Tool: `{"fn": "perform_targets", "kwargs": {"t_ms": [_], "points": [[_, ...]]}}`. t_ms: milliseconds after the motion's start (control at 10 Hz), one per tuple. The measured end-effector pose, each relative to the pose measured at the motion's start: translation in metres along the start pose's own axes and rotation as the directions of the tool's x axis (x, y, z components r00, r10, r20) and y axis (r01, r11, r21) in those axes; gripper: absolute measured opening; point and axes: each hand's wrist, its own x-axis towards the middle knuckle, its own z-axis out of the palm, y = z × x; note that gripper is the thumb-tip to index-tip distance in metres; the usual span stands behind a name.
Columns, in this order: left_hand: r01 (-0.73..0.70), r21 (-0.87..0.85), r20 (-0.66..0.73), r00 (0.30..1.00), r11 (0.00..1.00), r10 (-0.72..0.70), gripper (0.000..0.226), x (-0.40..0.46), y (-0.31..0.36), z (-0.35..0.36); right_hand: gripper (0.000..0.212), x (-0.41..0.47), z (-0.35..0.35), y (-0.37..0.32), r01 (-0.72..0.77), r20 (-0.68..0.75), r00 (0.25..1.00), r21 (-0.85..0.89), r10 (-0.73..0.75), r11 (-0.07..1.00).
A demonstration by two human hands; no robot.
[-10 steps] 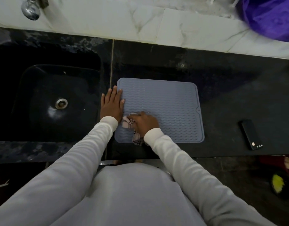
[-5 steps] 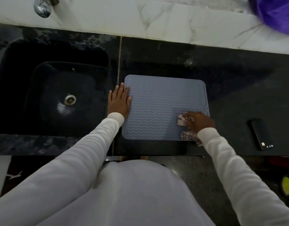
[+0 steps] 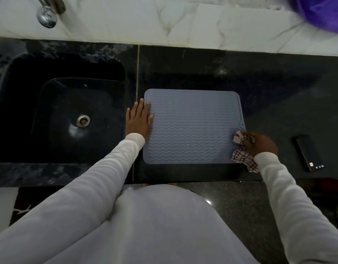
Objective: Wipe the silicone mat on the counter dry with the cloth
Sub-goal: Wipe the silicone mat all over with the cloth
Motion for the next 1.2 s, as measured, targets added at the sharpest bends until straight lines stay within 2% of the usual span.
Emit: {"fn": "perform_targets", "kwargs": {"t_ms": [100, 200, 300, 400, 500, 600, 700, 900, 1200], "points": [[0.000, 0.001, -0.011, 1.000, 1.000, 0.000, 0.054, 0.000, 0.001, 0.002, 0.039, -0.001, -0.002, 0.000, -0.044, 0.004, 0.999, 0.171, 0.044, 0.984], [0.005, -0.003, -0.006, 1.000, 1.000, -0.005, 0.055, 0.000, 0.001, 0.002, 0.032, -0.003, 0.004, -0.020, 0.050, -0.015, 0.999, 0.192, -0.048, 0.980], [0.016, 0.013, 0.004, 1.000, 1.000, -0.016, 0.056, 0.000, 0.001, 0.002, 0.023, -0.014, 0.024, -0.071, 0.269, -0.020, 0.963, 0.178, -0.270, 0.946], [0.019, 0.033, 0.017, 1.000, 0.999, -0.020, 0.056, 0.001, 0.001, 0.003, 0.028, -0.032, 0.052, -0.143, 0.422, 0.051, 0.898, 0.179, -0.436, 0.889], [0.019, 0.036, -0.003, 1.000, 0.999, -0.019, 0.055, 0.003, -0.001, 0.005, 0.033, -0.049, 0.082, -0.202, 0.504, 0.164, 0.836, 0.143, -0.523, 0.852], [0.017, 0.063, -0.025, 1.000, 0.998, -0.016, 0.054, 0.003, -0.001, 0.009, 0.031, -0.058, 0.094, -0.224, 0.493, 0.162, 0.856, 0.025, -0.490, 0.870], [0.022, 0.056, -0.024, 0.999, 0.998, -0.021, 0.054, 0.004, -0.003, 0.010, 0.032, -0.049, 0.088, -0.206, 0.487, 0.143, 0.865, -0.017, -0.480, 0.873], [0.019, 0.037, -0.022, 1.000, 0.999, -0.018, 0.054, 0.002, -0.001, 0.007, 0.039, -0.023, 0.065, -0.141, 0.421, 0.094, 0.905, -0.055, -0.416, 0.905], [0.013, 0.026, -0.012, 1.000, 1.000, -0.013, 0.054, 0.001, 0.000, 0.004, 0.034, 0.020, 0.016, -0.040, 0.192, 0.060, 0.980, -0.076, -0.187, 0.979]]}}
